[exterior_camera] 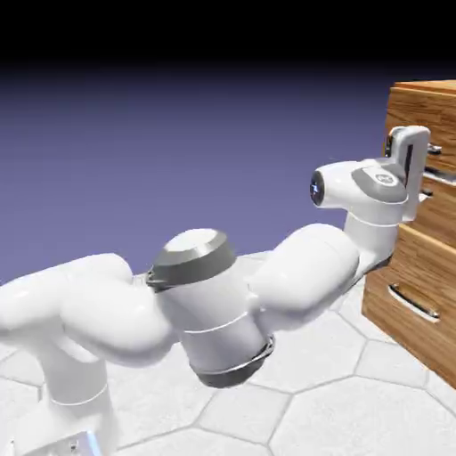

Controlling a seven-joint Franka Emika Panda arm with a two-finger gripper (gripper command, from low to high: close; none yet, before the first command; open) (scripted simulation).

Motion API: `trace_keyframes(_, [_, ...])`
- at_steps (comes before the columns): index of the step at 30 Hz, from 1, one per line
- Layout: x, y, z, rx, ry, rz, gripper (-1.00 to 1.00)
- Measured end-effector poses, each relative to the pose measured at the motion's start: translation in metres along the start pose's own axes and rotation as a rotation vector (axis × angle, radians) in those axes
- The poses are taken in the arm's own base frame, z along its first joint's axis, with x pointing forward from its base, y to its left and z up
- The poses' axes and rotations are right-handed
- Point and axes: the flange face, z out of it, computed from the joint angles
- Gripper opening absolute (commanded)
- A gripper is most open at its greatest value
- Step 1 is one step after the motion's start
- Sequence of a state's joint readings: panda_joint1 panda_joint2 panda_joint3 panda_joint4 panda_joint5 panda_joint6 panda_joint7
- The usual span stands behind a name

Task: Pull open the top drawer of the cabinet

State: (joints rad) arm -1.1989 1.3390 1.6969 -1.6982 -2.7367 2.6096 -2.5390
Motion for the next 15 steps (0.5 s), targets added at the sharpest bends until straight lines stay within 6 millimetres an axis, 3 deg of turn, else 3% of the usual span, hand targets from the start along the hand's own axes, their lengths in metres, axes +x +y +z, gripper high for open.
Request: trace_keyframes(15, [0.000, 0.000, -0.144, 0.001, 0.001, 0.002, -1.00])
